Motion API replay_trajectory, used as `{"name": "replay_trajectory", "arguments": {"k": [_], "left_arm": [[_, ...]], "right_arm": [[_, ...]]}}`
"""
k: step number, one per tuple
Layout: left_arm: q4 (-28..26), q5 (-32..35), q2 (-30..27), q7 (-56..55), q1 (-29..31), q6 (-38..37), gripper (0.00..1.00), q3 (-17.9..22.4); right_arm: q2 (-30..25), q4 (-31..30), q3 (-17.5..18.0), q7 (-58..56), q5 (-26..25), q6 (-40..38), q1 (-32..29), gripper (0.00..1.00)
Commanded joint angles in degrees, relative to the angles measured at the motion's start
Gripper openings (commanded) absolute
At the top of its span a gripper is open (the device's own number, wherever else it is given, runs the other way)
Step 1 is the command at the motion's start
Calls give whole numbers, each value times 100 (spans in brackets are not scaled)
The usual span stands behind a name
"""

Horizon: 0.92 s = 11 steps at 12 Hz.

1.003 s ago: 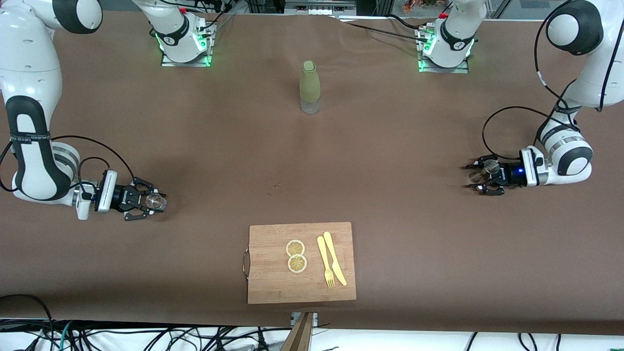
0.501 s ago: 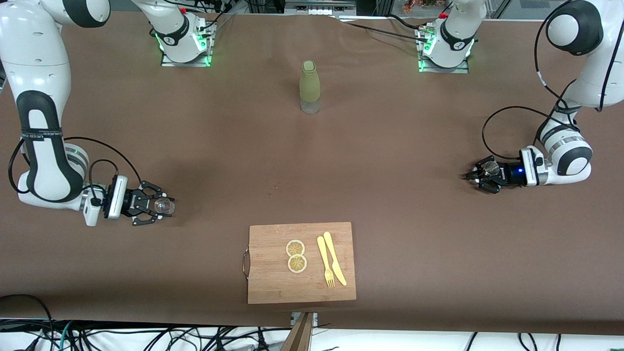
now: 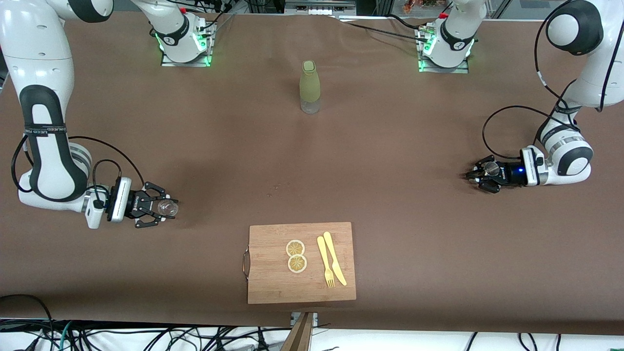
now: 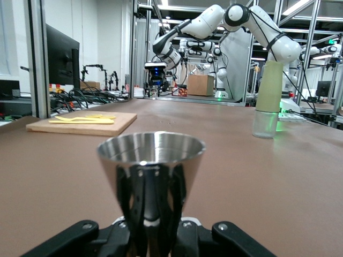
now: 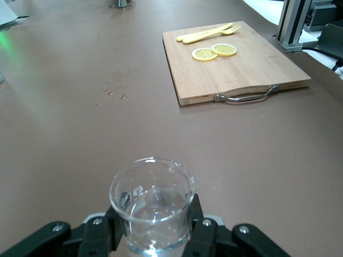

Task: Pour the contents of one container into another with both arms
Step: 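Lift the beaker and jigger, bringing both grippers together mid-table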

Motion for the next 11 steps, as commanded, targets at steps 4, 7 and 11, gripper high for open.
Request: {"name": "replay_trajectory", "arguments": {"k": [4,7,11], "left_arm": [[-20,-371,-245,-301,-240,-126,0,0],[-29,-722,-316,-407,-529,-205,0,-9],[-117,-1407,-342,-442,-1188,-188,0,0]], "right_arm": [[-219,-42,20,421,-117,76,134,23],[-316,-42,20,649,-108,216,283,23],[-421,-42,20,852,-108,348,564,23]]}}
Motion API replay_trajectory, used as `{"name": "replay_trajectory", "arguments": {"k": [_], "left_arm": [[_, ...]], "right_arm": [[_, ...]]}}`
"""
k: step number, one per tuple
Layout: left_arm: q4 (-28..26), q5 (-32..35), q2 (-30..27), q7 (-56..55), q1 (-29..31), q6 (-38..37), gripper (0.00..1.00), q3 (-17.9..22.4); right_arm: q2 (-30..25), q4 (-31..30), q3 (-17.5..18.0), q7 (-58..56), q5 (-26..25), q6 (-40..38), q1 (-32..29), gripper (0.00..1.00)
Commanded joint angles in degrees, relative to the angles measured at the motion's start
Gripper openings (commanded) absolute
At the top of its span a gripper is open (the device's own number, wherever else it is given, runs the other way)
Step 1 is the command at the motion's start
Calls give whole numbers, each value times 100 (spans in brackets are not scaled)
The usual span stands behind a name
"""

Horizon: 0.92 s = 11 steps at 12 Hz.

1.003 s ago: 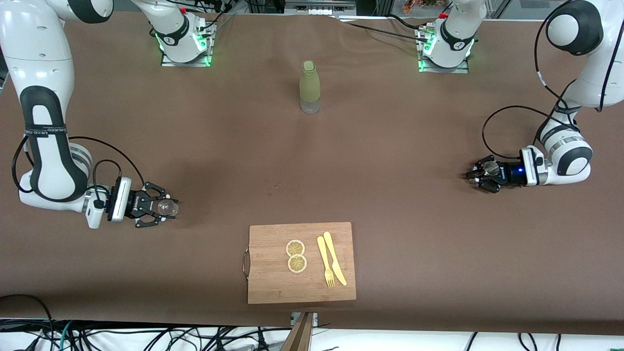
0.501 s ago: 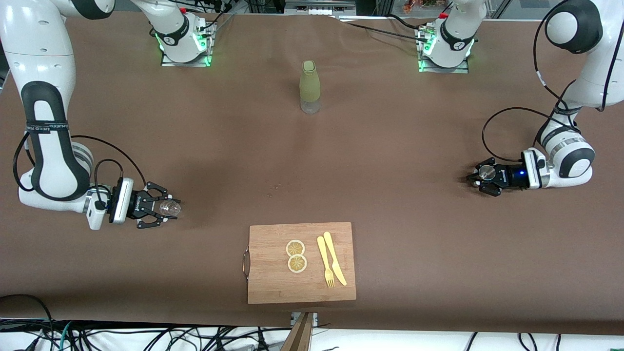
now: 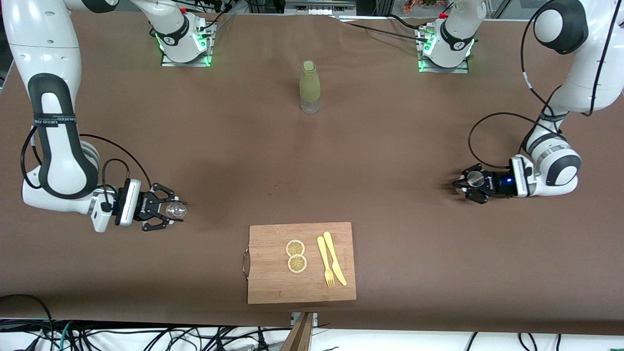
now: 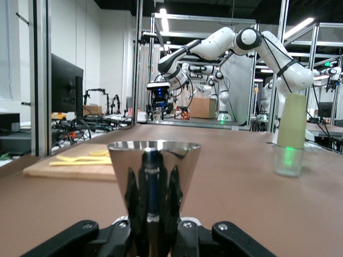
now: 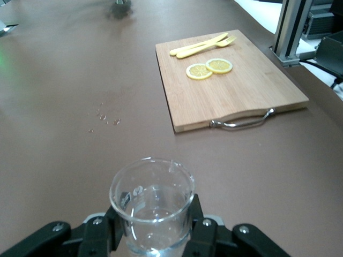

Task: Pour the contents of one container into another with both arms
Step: 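Lift the beaker and jigger, bringing both grippers together mid-table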

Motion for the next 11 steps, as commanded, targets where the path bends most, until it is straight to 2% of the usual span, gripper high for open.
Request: {"name": "replay_trajectory", "arguments": {"k": [1,7,11], "left_arm": [[-225,-514,-156,-60,-462,7,0,80],[-463,-1849,-165,-25,-1649,481,0,80],[-489,-2834,-174,-16,-2571,1069,0,80]], "right_arm": [[-160,-50,3,153,-70,68,134,23],[-274,-50,3,688,-131,542,643,23],[-388,-50,-6,1364,-560,780,1012,23]]}}
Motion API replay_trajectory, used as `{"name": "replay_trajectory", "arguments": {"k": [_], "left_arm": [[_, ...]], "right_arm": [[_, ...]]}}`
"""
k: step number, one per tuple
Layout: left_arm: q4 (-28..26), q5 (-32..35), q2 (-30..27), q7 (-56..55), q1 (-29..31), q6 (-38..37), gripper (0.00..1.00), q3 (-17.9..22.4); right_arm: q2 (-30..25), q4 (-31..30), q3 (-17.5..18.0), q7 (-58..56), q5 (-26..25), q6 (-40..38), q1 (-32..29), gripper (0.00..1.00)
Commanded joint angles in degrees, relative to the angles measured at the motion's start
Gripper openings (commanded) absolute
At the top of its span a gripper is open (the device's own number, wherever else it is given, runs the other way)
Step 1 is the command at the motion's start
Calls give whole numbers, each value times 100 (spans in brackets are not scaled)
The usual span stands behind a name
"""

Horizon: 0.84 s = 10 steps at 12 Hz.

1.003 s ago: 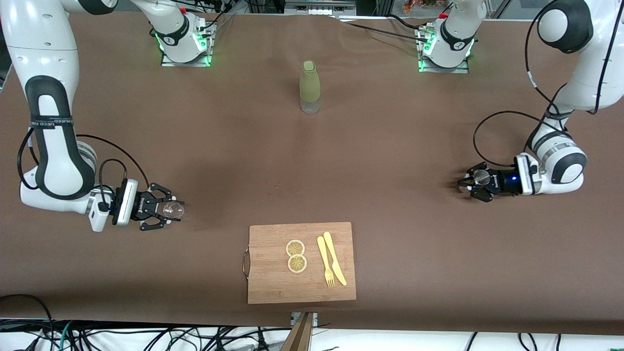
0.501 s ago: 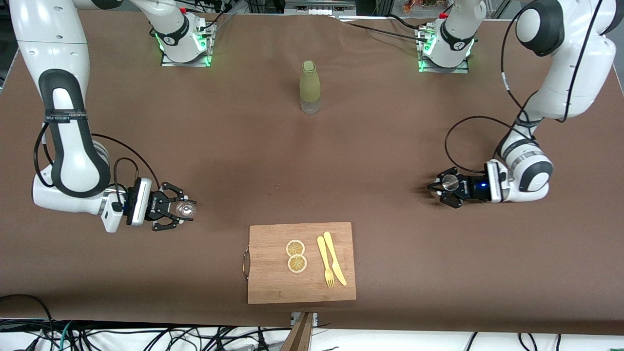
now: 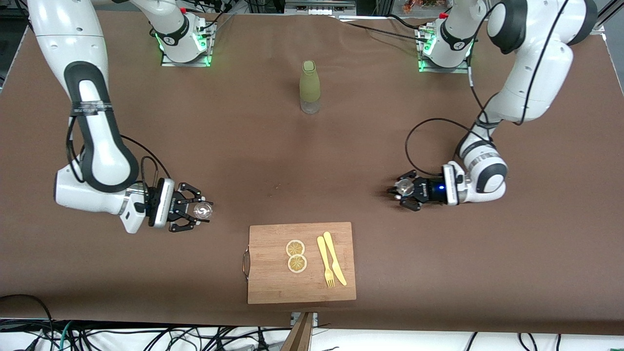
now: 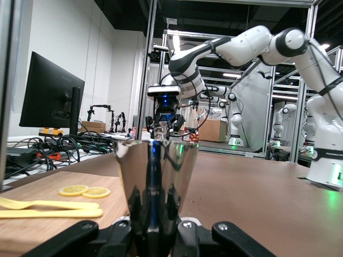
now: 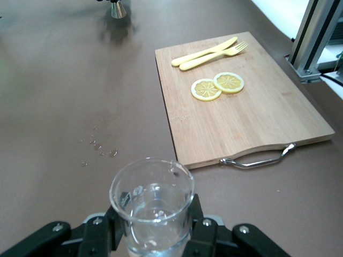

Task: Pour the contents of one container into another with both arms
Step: 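Lift the beaker and jigger, bringing both grippers together mid-table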

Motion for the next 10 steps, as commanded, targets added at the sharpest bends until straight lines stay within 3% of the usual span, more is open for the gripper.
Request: {"name": "replay_trajectory", "arguments": {"k": [1,10], "left_arm": [[-170,-689,-165,42,-573,324,0,86],[-91,-2668,-174,68,-2006,1395,0,86]], "right_arm": [[-186,-55,-14,510,-324,87,192,23],[-239,-55,-14,1099,-351,772,930,23]]}}
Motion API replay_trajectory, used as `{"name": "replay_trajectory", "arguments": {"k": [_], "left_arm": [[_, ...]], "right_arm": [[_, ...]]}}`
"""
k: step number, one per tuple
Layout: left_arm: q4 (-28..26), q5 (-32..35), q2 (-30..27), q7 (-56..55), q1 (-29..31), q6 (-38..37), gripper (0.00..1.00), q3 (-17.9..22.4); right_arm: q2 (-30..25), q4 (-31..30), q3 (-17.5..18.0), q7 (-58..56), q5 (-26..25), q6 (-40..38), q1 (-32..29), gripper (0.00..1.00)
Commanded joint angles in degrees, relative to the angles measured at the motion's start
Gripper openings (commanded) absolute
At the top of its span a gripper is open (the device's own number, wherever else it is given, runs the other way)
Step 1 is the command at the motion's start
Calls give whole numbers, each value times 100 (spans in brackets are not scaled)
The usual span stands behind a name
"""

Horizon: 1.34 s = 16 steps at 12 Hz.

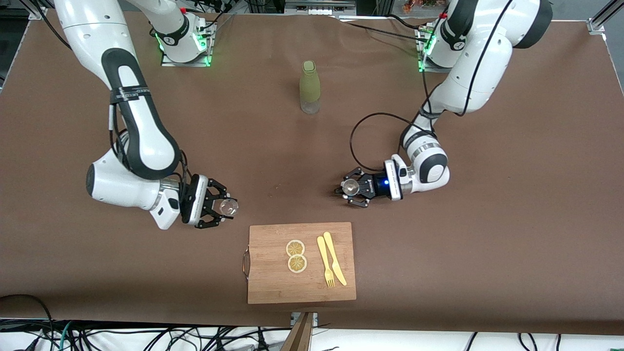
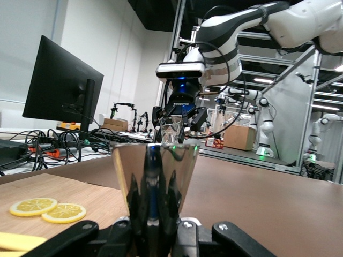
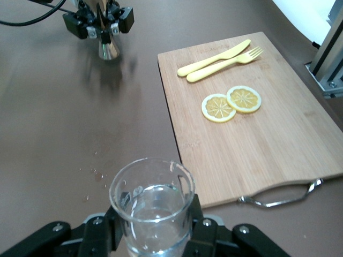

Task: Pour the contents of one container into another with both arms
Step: 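Lift the beaker and jigger, bringing both grippers together mid-table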

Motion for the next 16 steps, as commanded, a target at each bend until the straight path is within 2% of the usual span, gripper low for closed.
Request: {"name": "replay_trajectory", "arguments": {"k": [1,6,10,16], "left_arm": [[-41,-584,-176,86,-446,483,0,81],[205,-1288,-132,86,-1017,1169,0,81],[495,-1508,-114,77,-1246,1836,0,81],[715,-1938,-44,77,-1589,2435,0,81]], "right_arm": [[-146,-57,-18,450,-206,212,267,23],[-190,-48,-18,1338,-866,616,690,23],[-242,-57,-9,1726,-1103,722,962,23],[-313,-40,8,2911,-2123,828,1288,23]]}}
